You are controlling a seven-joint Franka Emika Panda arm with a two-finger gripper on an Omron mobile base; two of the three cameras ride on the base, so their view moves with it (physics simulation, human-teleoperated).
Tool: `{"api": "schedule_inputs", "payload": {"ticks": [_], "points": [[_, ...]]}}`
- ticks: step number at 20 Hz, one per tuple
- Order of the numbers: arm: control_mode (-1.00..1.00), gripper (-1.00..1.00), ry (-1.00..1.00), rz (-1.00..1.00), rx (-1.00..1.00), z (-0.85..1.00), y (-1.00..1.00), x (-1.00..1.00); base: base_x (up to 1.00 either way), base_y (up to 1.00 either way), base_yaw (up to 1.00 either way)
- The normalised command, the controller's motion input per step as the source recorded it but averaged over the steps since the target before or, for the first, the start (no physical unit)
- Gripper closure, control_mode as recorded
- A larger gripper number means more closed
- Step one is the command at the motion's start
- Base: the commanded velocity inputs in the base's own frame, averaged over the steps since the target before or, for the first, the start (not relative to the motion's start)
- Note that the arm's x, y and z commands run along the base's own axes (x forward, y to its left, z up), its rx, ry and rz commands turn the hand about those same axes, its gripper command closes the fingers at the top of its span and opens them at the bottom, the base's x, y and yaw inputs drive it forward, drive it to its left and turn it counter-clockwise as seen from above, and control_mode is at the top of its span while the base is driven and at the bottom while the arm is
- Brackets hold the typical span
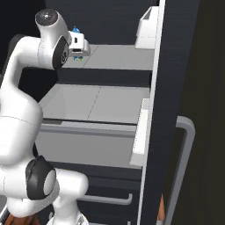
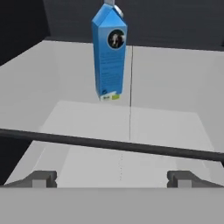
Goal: Take a sugar cube from the saucer and place it inside the coffee. Then, grab milk from the fridge and place it next to the coffee on the counter to sweeten the coffee.
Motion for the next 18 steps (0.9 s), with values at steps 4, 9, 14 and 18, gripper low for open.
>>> {"api": "schedule_inputs", "payload": {"ticks": [4, 9, 14, 18], "points": [[-1.0, -1.0, -0.01, 0.0, 0.0, 0.0, 0.02, 0.9, 0.0, 0.0, 0.0], [-1.0, -1.0, 0.0, 0.07, 0.01, 0.0, 0.1, 0.55, 0.0, 0.0, 0.0], [-1.0, -1.0, -0.01, 0.23, 0.05, 0.01, 0.01, 0.1, 0.0, 0.0, 0.0], [-1.0, -1.0, -0.05, 0.13, 0.0, 0.0, 0.02, 0.33, 0.0, 0.0, 0.0]]}}
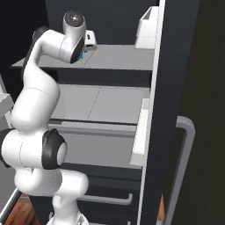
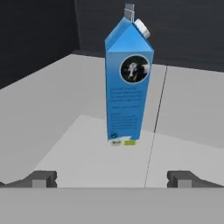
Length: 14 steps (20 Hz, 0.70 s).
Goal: Take a sugar cube from the saucer and place it inside the coffee. Then, grab milk from the fridge and place it next to the coffee on the counter to sweeten the coffee.
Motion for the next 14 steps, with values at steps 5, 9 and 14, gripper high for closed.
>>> {"api": "schedule_inputs", "payload": {"ticks": [5, 9, 14], "points": [[-1.0, -1.0, -0.06, 0.03, 0.0, 0.0, 0.13, 0.55, 0.0, 0.0, 0.0], [-1.0, -1.0, -0.05, 0.0, 0.0, 0.0, 0.27, 0.56, 0.0, 0.0, 0.0], [-1.0, -1.0, -0.03, 0.0, 0.0, 0.0, 0.19, 0.35, 0.0, 0.0, 0.0]]}}
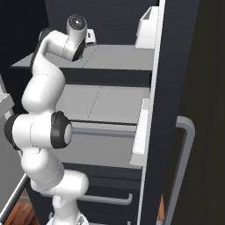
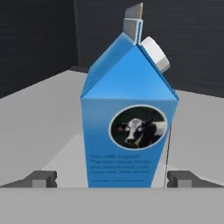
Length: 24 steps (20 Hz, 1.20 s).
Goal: Take a sugar cube from the saucer and place it inside the coffee. Then, grab milk from the fridge and place it next to the coffee on the counter to sweeten the coffee.
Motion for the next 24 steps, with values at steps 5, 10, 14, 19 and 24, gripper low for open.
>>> {"api": "schedule_inputs", "payload": {"ticks": [5, 10, 14, 19, 24], "points": [[-1.0, -1.0, -0.02, 0.0, 0.0, 0.0, 0.03, 0.21, 0.0, 0.0, 0.0], [-1.0, -1.0, 0.0, 0.0, 0.0, 0.0, 0.0, 0.13, 0.0, 0.0, 0.0], [-1.0, -1.0, 0.0, 0.0, 0.0, 0.0, 0.0, 0.13, 0.0, 0.0, 0.0], [-1.0, -1.0, 0.0, 0.0, 0.0, 0.0, 0.0, 0.03, 0.0, 0.0, 0.0], [-1.0, 1.0, 0.0, 0.0, 0.0, 0.0, 0.0, 0.0, 0.0, 0.0, 0.0]]}}
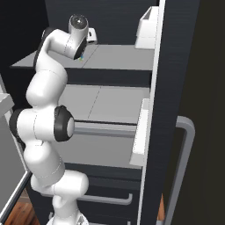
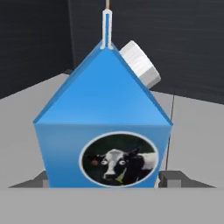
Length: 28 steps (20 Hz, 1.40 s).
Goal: Take a sugar cube from the saucer and place it inside the coffee. Then, grab milk from the fridge and place it next to the coffee on the counter to sweeten the coffee.
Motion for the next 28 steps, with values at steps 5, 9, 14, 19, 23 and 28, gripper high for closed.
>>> {"api": "schedule_inputs", "payload": {"ticks": [5, 9, 14, 19, 23, 28], "points": [[-1.0, 1.0, 0.0, 0.0, 0.0, 0.0, 0.0, 0.0, 0.0, 0.0, 0.0], [-1.0, 1.0, 0.0, 0.0, 0.0, 0.0, 0.0, -0.22, 0.0, 0.0, 0.0], [-1.0, 1.0, -0.07, -0.01, 0.0, 0.01, 0.0, -0.96, 0.0, 0.0, 0.0], [-1.0, 1.0, -0.15, -0.06, 0.02, 0.24, -0.05, -1.0, 0.0, 0.0, 0.0], [-1.0, 1.0, -0.16, -0.09, 0.04, 0.49, -0.08, -1.0, 0.0, 0.0, 0.0], [-1.0, 1.0, -0.04, -0.05, 0.1, 0.41, -0.09, -1.0, 0.0, 0.0, 0.0]]}}
